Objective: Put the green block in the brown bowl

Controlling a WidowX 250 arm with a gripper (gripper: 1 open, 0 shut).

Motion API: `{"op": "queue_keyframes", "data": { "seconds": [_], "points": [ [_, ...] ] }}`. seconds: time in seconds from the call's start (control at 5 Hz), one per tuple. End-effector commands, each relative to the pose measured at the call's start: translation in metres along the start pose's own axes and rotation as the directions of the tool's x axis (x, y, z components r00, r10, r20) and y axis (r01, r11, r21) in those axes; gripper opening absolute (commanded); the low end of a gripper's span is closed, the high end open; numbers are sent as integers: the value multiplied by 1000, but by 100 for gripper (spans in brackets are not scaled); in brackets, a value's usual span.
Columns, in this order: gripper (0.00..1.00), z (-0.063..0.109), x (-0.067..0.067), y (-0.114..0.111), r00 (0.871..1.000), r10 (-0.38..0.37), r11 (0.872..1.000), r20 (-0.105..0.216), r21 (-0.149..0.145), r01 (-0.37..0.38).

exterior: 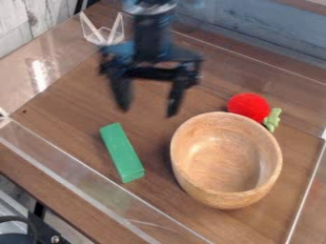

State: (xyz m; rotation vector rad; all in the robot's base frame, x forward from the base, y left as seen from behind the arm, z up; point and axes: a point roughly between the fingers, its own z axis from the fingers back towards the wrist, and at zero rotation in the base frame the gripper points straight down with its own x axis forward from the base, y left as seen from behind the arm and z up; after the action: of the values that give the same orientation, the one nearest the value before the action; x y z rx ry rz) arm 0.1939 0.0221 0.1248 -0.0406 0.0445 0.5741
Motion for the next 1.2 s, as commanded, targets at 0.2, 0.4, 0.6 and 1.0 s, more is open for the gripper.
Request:
{"op": "queue_keyframes", "data": {
  "seconds": [0.2, 0.4, 0.6, 1.0],
  "points": [
    [100, -26, 5, 29, 965, 262, 961, 30, -101, -258],
    [100, -44, 16, 28, 937, 348, 929, 27, -139, -342],
    [100, -62, 13, 21, 940, 341, 929, 28, -162, -333],
    [100, -91, 8, 8, 950, 307, 939, 50, -177, -294]
  ]
}}
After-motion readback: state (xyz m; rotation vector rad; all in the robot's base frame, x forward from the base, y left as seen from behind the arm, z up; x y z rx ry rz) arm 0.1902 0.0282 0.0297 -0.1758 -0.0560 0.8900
